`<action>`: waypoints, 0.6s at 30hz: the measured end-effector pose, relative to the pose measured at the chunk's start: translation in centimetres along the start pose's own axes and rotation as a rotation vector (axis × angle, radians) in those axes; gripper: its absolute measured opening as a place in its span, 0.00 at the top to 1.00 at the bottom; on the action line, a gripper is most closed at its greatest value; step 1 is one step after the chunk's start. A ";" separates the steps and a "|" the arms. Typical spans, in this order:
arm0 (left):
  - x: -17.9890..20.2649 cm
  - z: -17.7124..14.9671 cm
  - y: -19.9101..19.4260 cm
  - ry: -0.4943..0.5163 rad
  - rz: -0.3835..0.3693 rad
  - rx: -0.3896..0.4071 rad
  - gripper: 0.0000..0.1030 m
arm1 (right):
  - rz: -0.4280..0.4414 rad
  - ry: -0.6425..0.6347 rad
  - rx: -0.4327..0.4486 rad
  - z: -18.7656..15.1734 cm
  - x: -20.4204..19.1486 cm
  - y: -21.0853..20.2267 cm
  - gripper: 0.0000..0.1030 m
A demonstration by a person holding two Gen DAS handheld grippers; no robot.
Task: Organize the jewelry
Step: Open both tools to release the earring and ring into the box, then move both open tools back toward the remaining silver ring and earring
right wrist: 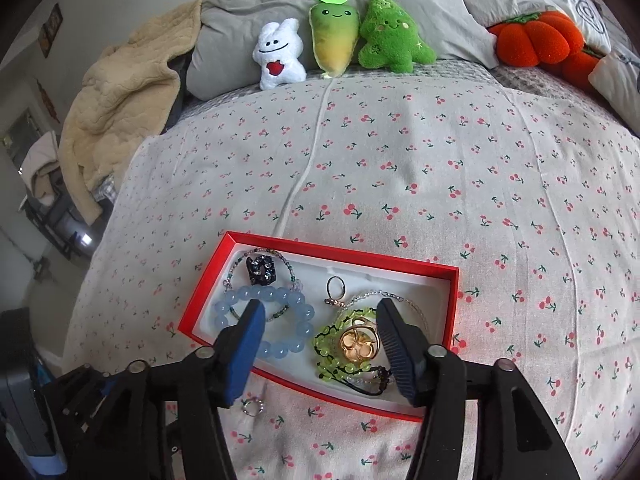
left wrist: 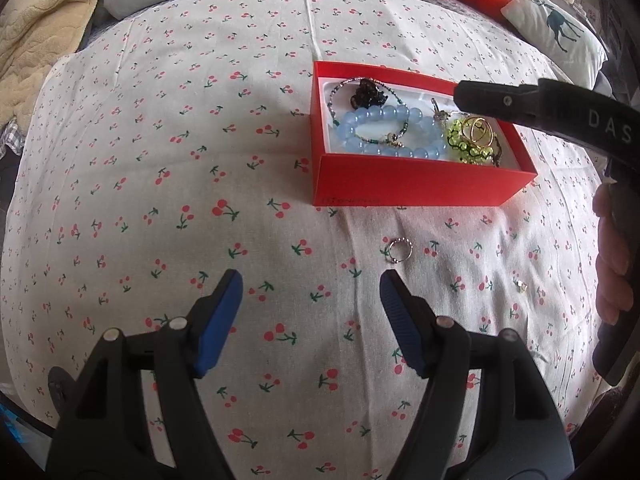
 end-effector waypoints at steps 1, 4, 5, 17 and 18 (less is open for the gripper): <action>0.0 -0.1 -0.1 0.001 0.003 -0.001 0.30 | -0.004 0.000 -0.005 -0.2 0.2 -0.2 0.38; 0.0 -0.6 -0.3 0.005 0.008 -0.002 0.30 | -0.011 0.011 -0.014 -0.9 0.9 -0.9 0.38; 0.0 -0.8 -0.4 0.006 0.009 -0.002 0.30 | -0.017 0.011 -0.018 -1.2 1.2 -1.1 0.38; -0.6 -3.4 -0.4 0.016 0.029 -0.024 0.25 | -0.083 -0.040 -0.041 -5.6 3.7 -2.9 0.26; -0.7 -3.6 -0.4 0.015 0.030 -0.027 0.25 | -0.086 -0.045 -0.044 -6.0 3.8 -3.0 0.26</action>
Point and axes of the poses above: each gripper's, at about its wrist camera, not at the fingertips, and y roughly the way its jaws point, x to its right, z to its top, the point moved 6 cm from there along y, roughly the way its jaws point, and after that the axes turned 13 degrees about -z, right-handed, at the moved point
